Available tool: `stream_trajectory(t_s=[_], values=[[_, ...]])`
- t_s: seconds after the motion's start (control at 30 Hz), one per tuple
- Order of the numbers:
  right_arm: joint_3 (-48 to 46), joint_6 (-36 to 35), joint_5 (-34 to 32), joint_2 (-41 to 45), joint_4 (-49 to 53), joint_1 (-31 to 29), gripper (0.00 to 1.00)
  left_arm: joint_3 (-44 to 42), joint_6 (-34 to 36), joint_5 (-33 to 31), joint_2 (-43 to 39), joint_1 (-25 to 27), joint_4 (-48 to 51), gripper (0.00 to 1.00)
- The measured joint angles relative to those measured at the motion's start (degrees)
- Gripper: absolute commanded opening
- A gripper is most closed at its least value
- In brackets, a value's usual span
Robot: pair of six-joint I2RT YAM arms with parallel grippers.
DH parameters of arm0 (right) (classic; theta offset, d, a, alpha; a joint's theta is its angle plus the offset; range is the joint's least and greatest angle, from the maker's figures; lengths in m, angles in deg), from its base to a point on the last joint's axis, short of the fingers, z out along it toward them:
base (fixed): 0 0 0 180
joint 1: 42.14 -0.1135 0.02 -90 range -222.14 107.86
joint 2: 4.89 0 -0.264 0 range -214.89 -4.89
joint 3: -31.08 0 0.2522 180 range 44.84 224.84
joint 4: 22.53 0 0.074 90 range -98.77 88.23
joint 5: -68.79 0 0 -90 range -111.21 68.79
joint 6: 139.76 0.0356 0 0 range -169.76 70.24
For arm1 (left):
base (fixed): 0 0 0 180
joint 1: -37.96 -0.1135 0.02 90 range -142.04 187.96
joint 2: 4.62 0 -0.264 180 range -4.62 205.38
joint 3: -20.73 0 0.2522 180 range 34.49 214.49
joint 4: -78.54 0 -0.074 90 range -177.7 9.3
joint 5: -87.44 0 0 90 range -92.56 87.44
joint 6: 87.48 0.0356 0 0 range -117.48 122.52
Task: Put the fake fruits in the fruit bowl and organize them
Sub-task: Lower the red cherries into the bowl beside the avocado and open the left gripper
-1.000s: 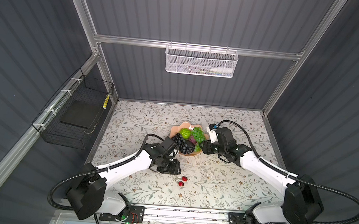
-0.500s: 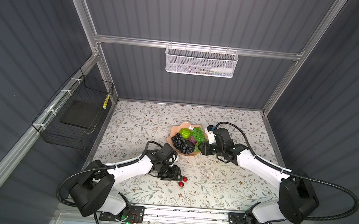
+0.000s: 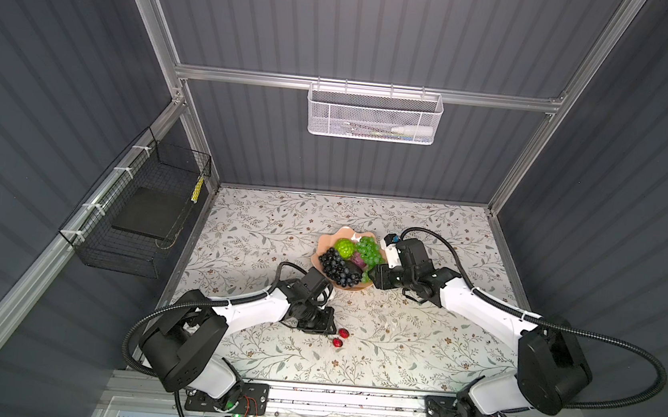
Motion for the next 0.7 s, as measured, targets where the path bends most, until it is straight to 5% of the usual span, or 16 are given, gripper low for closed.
stream_trajectory(t_s=[0.37, 0.7], values=[[0.2, 0.0, 0.07, -0.81, -0.2, 0.0, 0.53, 1.4, 1.38, -1.77, -0.96, 0.0, 3.61, 0.0], [-1.07, 0.61, -0.55, 2.27, -2.32, 0.0, 0.54, 19.3, 6.08, -10.86, -3.21, -0.11, 11.69, 0.02]])
